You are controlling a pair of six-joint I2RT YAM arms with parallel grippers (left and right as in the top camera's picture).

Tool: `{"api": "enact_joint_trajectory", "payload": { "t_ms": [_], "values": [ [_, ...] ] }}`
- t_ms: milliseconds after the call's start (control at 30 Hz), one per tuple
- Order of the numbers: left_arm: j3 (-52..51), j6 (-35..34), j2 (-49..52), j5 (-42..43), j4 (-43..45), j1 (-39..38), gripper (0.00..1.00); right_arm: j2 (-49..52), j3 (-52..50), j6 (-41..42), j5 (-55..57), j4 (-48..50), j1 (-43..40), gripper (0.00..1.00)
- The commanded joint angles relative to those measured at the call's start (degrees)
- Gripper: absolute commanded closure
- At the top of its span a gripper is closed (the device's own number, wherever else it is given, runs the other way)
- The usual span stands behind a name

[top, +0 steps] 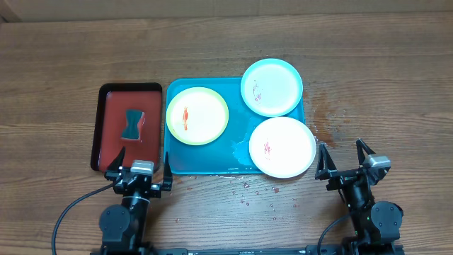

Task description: Clean dirty plates on tray and stack at the side

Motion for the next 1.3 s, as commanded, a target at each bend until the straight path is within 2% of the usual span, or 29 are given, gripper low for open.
{"api": "enact_joint_trajectory", "payload": {
  "t_ms": [0, 133, 267, 433, 567, 800, 967, 1067, 1267],
  "values": [
    [9.09, -1.9, -0.5, 1.18, -3.37, -0.37, 0.0, -0.17, 3.87, 1.86, -0.46, 0.74, 0.17, 0.0],
    [16.59, -7.82, 0.83, 1.18, -8.52, -0.37, 0.0, 0.79, 6.38, 2.27, -0.94, 0.72, 0.17, 0.0],
    [24.65, -13.07, 6.21, 2.49, -13.09, -0.37, 0.0, 3.78, 10.49, 2.23, -0.94, 0.72, 0.17, 0.0],
    [36.0, -13.11, 19.19, 4.9, -16.46, -0.37, 0.0, 11.15, 18.4, 2.21, -0.94, 0.68, 0.17, 0.0],
    [48.11, -12.2, 32.15, 5.73, -22.6, -0.37, 0.0, 18.56, 25.68, 2.21, -1.14, -0.33, 0.17, 0.0],
    [69.81, -8.17, 52.78, 5.86, -38.29, -0.37, 0.0, 31.71, 39.56, 2.21, -2.89, -11.32, 0.17, 0.0],
    [80.96, -7.98, 63.45, 6.88, -46.71, -0.39, 0.0, 41.81, 49.72, 2.23, -10.16, -22.67, 0.17, 0.0],
    [82.53, -7.96, 66.18, 7.23, -49.29, -0.39, 0.0, 45.86, 52.7, 2.23, -15.19, -25.88, 0.17, 0.0],
    [82.51, -7.96, 67.82, 7.65, -52.06, -0.39, 0.0, 51.34, 52.92, 2.49, -19.98, -24.98, 0.17, 0.0]
  ]
}}
